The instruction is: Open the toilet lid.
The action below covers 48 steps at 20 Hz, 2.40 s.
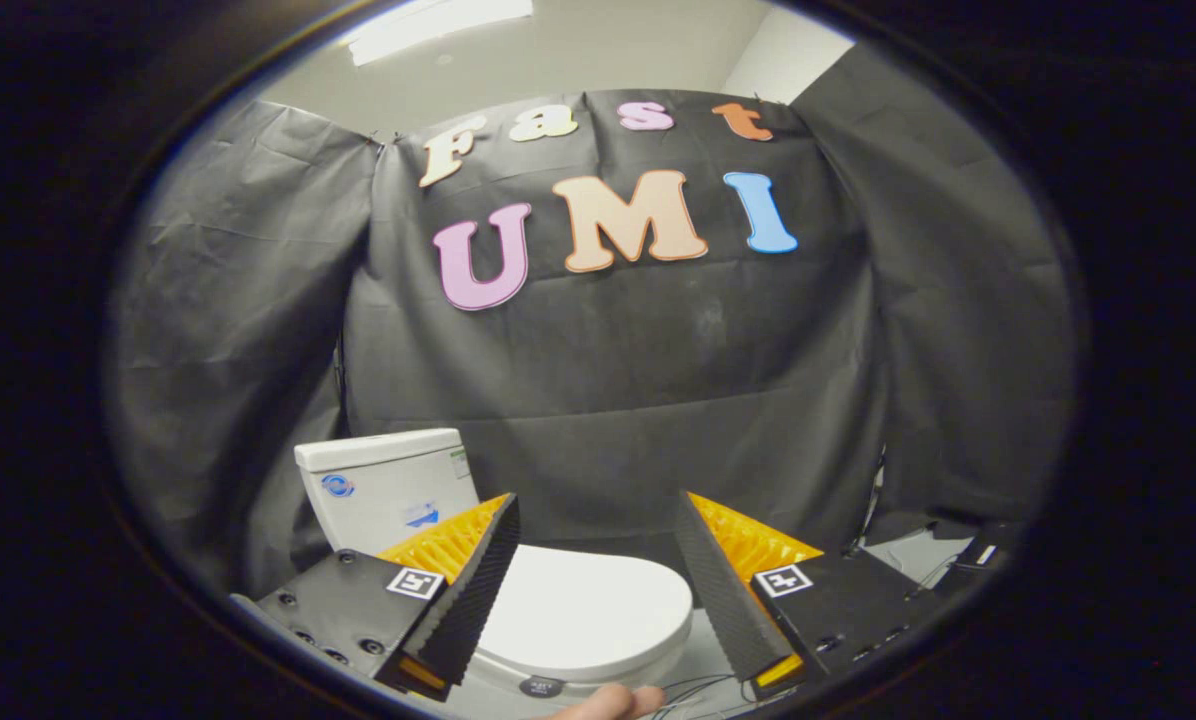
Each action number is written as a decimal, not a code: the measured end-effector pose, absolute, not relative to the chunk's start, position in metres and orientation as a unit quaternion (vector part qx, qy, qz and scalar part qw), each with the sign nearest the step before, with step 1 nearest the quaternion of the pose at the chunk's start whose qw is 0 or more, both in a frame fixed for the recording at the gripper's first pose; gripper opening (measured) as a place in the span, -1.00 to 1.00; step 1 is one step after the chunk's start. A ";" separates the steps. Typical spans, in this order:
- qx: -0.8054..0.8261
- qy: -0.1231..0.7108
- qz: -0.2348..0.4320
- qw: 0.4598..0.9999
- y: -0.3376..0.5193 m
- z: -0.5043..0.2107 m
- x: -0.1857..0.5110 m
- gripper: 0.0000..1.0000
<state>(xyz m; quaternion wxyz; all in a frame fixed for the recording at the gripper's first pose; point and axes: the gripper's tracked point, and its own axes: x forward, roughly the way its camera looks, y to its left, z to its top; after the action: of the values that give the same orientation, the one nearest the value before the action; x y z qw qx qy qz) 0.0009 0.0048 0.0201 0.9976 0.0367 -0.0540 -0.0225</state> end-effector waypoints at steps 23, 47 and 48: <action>0.160 -0.005 0.006 0.987 0.132 -0.062 -0.010 0.96; 0.587 -0.041 -0.147 0.795 0.097 -0.241 0.002 0.66; 0.594 -0.042 -0.151 0.789 0.098 -0.242 -0.001 0.61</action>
<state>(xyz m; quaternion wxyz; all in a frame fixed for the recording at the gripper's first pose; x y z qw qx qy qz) -0.0012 0.0978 -0.2425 0.7890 0.5940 -0.0421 -0.1509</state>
